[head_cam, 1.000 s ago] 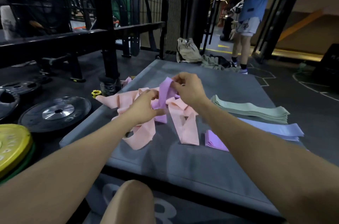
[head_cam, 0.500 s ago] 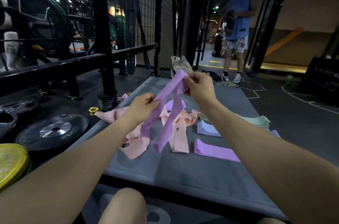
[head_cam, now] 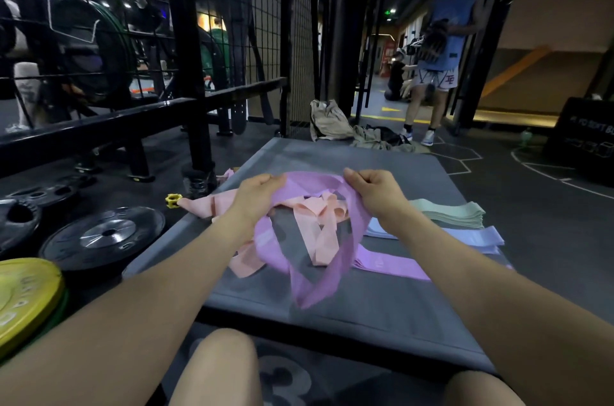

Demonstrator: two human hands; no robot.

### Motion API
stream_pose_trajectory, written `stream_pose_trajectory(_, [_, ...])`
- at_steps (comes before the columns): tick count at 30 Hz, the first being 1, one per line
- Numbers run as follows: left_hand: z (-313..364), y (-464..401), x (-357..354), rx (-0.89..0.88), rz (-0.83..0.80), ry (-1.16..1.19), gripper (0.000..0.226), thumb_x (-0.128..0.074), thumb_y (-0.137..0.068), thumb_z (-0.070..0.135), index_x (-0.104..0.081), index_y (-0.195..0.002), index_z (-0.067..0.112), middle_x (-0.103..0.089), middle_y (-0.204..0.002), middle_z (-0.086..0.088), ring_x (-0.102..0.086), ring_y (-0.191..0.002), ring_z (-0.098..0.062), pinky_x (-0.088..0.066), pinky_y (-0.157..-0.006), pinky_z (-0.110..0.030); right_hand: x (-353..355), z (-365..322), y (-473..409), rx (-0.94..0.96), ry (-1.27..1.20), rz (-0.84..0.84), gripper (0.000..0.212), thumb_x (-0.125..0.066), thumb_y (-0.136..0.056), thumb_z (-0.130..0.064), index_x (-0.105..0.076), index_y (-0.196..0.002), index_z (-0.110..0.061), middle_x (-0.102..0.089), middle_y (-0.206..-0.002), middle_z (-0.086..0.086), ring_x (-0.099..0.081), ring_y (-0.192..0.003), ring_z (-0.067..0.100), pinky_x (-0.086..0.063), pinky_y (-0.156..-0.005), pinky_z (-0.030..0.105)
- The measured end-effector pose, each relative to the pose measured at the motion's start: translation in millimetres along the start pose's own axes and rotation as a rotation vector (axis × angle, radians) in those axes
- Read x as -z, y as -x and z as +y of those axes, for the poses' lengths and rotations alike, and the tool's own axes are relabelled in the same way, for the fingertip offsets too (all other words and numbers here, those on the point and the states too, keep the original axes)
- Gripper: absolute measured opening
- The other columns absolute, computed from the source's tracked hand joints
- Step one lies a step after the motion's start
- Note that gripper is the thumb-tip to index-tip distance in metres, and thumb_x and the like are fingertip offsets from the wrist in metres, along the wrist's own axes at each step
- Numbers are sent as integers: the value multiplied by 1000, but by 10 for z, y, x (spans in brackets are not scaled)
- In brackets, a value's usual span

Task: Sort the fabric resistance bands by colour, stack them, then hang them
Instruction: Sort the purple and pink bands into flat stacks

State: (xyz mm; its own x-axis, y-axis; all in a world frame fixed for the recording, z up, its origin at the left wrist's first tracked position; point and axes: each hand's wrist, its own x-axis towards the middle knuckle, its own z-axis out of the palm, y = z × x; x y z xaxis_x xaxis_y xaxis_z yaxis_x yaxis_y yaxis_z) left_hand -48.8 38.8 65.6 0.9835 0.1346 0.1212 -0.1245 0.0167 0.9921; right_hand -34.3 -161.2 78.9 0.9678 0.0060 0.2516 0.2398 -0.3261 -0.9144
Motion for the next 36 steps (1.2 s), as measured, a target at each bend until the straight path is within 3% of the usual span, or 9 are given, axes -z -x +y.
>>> stream_pose_trajectory(5, [-84, 64, -6, 64, 27, 29, 31, -54, -92, 17, -49, -62, 15, -42, -43, 7, -33, -39, -10, -25, -38, -18, 86, 122, 151, -54, 53, -109, 54, -58, -91, -36, -33, -48, -15, -24, -40, -7, -20, -39, 9, -17, -41, 21])
stream_pose_trajectory(8, [-113, 85, -9, 118, 8, 74, 26, -52, -92, 16, -57, -66, 17, -47, -42, 11, -36, -35, -4, -24, -35, -15, 114, 168, 204, -67, -13, -170, 55, -59, -89, -36, -37, -42, -19, -27, -41, -8, -23, -41, 9, -20, -43, 20])
stream_pose_trajectory(17, [-170, 85, -40, 267, -36, 140, 18, -58, -90, 26, -56, -74, 19, -47, -53, 8, -32, -33, -3, -23, -34, -15, 82, 351, 156, -84, 79, -249, 41, -58, -93, -26, -38, -59, -11, -24, -56, 0, -20, -46, 9, -18, -45, 18])
stream_pose_trajectory(19, [-191, 95, -4, 243, -106, 7, 14, -66, -85, 30, -58, -86, 18, -46, -62, 7, -31, -44, -6, -25, -42, -17, 68, 387, 140, -91, 76, -236, 37, -53, -95, -24, -40, -64, -9, -25, -60, 1, -22, -49, 9, -21, -51, 20])
stream_pose_trajectory(24, [-227, 134, 116, 214, -280, -430, 72, -73, -70, 0, -41, -132, 16, -48, -105, 0, -48, -85, -14, -39, -60, -20, 60, 458, 121, -137, -59, -155, 19, -47, -98, -18, -48, -82, -7, -37, -72, 1, -29, -68, 19, -27, -64, 31])
stream_pose_trajectory(27, [-213, 140, 143, 159, -221, -608, 55, -55, -74, -8, -41, -114, 27, -43, -99, -3, -42, -74, -15, -34, -54, -24, 96, 459, 152, -126, -91, -215, 21, -68, -84, -14, -47, -83, -11, -47, -79, 3, -42, -72, 17, -40, -68, 31])
stream_pose_trajectory(29, [-253, 95, 159, 126, -163, -514, 45, -48, -75, -13, -44, -97, 26, -41, -90, -5, -38, -66, -16, -32, -53, -24, 133, 465, 187, -106, 62, -272, 41, -78, -71, -6, -45, -95, -14, -51, -95, 3, -48, -78, 16, -45, -75, 28])
stream_pose_trajectory(32, [-325, 44, 190, 73, -78, -389, 39, -46, -78, -15, -47, -99, 18, -47, -87, -4, -45, -68, -14, -36, -56, -20, 180, 453, 251, -74, 248, -296, 46, -62, -75, 9, -40, -110, -12, -45, -96, 1, -43, -69, 9, -40, -56, 14])
stream_pose_trajectory(36, [-355, 17, 233, 33, 16, -359, 22, -49, -88, -8, -55, -85, 13, -55, -82, -1, -45, -60, -17, -35, -38, -12, 247, 499, 237, -1, 392, -138, 30, -50, -85, 7, -43, -112, -5, -45, -81, -4, -44, -70, 12, -36, -59, 19])
